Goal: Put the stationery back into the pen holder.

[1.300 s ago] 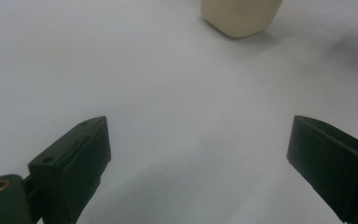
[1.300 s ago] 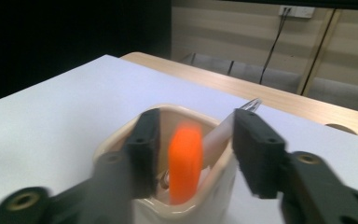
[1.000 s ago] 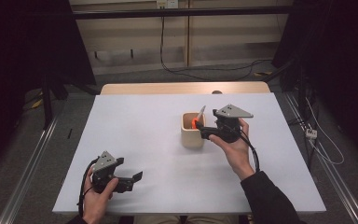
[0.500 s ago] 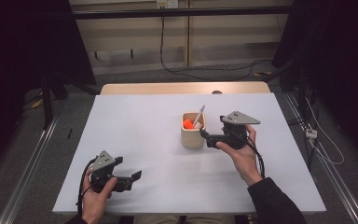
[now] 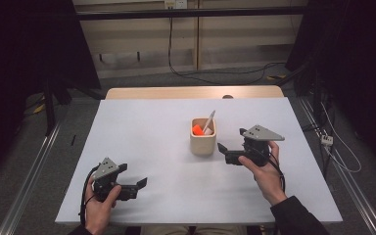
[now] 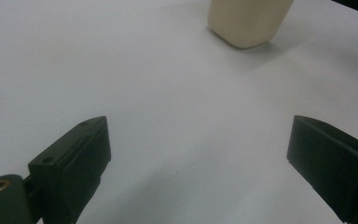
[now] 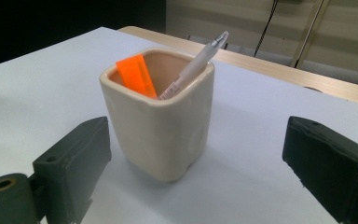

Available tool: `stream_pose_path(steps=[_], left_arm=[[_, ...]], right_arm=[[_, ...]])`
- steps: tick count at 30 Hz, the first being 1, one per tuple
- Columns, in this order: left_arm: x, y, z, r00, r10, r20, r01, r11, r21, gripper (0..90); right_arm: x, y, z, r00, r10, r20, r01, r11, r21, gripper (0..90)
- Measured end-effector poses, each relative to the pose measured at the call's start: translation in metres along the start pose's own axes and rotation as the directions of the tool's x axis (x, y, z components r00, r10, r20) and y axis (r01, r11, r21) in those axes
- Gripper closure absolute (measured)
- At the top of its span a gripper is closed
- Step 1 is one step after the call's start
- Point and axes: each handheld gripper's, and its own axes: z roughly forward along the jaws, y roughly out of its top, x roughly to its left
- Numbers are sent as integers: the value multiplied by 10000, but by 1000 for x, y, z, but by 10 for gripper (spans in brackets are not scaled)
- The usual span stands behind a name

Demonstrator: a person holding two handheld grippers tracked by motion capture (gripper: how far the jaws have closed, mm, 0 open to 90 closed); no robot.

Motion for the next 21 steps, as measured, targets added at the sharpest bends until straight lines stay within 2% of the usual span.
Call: stream_pose_path(steps=[7, 10, 21], left_arm=[[0, 0, -2, 10000, 3, -73, -3, 10000, -41, 62], [1, 0, -2, 10000, -5, -95, 5, 10000, -31, 62], [-1, 1, -3, 9999, -41, -116, 40, 9999, -132, 62]], right_arm=[[0, -8, -14, 9999, -134, -65, 134, 9999, 46, 49], [-2, -12, -18, 10000, -41, 7, 41, 9997, 245, 49], [-16, -30, -41, 9992, 208, 355, -223, 9989, 419, 49]])
